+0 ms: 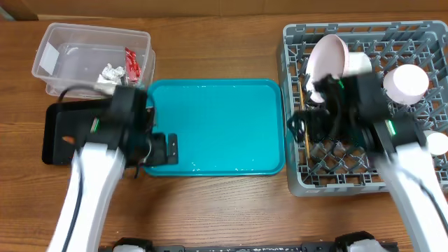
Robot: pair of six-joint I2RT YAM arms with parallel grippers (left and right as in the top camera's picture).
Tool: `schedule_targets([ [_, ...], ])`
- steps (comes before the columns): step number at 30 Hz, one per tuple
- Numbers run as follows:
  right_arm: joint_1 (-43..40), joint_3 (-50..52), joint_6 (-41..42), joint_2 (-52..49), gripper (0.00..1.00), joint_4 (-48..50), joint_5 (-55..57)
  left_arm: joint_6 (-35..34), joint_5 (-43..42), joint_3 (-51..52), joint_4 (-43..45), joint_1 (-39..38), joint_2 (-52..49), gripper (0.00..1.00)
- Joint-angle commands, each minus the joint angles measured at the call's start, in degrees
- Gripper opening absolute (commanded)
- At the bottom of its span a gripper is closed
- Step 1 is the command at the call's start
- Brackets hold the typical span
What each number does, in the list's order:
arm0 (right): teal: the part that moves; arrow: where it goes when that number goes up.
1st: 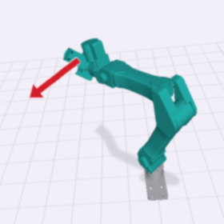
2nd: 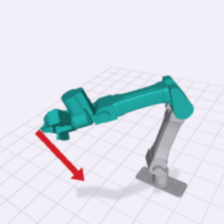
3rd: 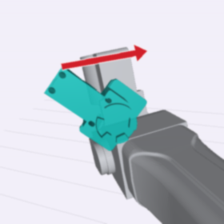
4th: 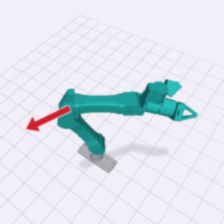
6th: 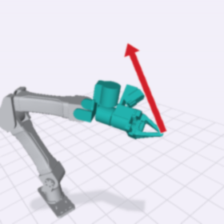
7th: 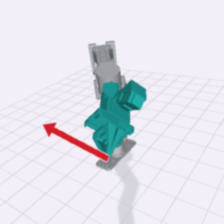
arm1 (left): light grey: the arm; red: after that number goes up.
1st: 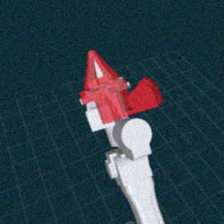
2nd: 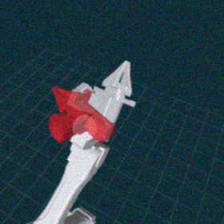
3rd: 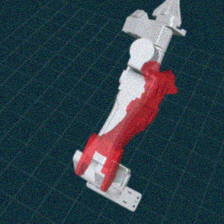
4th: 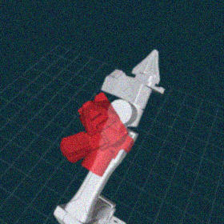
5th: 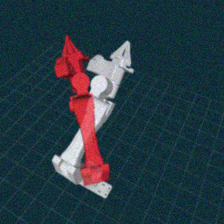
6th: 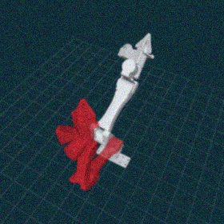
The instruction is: Sort waste into correct bins and load items into the dishwasher
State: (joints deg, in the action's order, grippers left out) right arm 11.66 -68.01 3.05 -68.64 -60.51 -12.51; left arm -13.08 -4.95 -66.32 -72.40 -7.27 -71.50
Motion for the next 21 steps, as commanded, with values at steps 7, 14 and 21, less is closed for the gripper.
schedule_targets([
  [7,-0.2,13.8,0.1,32.4,1.00,5.9,5.4,-4.3,3.8,12.6,15.5,0.1,34.5,1.00],
  [14,-0.2,13.8,0.1,36.7,1.00,1.7,5.4,-4.3,3.8,12.6,14.4,0.1,40.7,1.00],
  [21,-0.2,13.8,0.1,36.7,1.00,-0.3,5.4,-4.3,3.8,12.6,10.2,0.1,40.4,1.00],
])
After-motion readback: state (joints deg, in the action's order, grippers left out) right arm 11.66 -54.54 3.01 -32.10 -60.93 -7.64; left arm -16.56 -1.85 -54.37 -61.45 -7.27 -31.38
